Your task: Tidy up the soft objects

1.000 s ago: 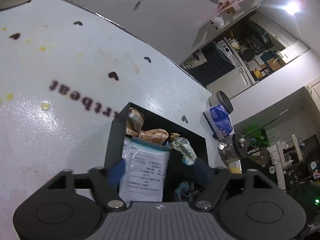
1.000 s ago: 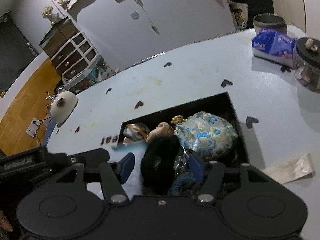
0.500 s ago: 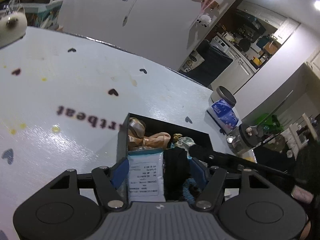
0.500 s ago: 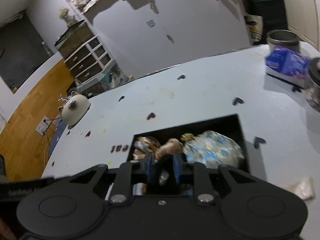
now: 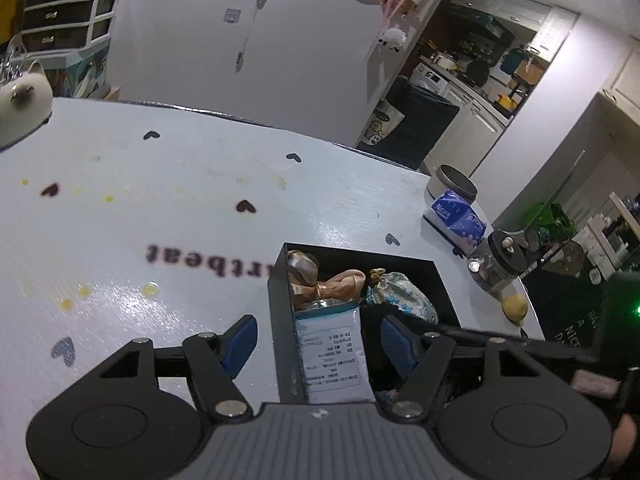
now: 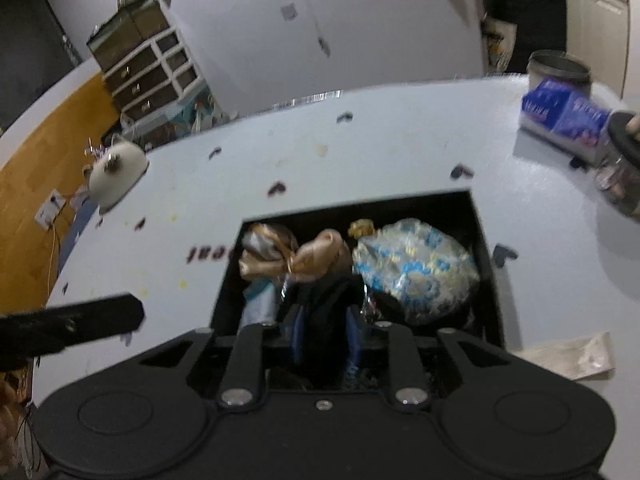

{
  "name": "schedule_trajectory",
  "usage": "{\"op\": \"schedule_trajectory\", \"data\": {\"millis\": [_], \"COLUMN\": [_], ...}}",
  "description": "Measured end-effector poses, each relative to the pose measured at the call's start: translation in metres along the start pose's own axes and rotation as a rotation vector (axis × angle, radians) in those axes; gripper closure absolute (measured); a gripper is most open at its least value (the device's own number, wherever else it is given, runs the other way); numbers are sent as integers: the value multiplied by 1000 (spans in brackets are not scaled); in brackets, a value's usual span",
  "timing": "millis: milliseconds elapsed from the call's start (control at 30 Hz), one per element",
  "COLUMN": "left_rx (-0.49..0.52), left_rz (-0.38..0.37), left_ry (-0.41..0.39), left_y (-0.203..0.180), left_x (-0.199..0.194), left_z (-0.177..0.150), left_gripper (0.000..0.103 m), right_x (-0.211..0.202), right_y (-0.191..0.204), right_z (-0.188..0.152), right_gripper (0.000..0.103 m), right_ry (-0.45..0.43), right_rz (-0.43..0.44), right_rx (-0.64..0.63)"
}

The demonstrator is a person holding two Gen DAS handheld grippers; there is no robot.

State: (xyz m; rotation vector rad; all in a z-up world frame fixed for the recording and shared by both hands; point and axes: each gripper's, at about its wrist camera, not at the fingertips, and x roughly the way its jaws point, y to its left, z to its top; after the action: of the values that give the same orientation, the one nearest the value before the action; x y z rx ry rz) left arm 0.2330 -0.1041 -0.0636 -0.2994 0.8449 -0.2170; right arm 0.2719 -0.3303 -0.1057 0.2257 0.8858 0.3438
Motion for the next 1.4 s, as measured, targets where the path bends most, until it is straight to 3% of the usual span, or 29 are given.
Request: {"op": "schedule_trajectory", "data": {"millis": [533, 967, 1233, 1400], "left_rx": [167, 232, 201, 172], "left_rz": [-22, 44, 104, 120], "left_ry": [-75, -160, -231, -235], "left_y": [18, 8, -11, -22], "left_x": [-51, -89, -113, -121], "left_z": [9, -14, -52, -75], "left_gripper": [0, 0, 0, 0], "right_x": [-100, -154, -181, -193], "right_y": [60, 72, 54, 39], "right_z": [-14, -48, -71, -88], "right_gripper": [45, 20, 9, 4], "right_ry": [-304, -438, -446, -439], "right_rz": [-93, -202, -221, -214], "right_rx": [10, -43, -88, -92]}}
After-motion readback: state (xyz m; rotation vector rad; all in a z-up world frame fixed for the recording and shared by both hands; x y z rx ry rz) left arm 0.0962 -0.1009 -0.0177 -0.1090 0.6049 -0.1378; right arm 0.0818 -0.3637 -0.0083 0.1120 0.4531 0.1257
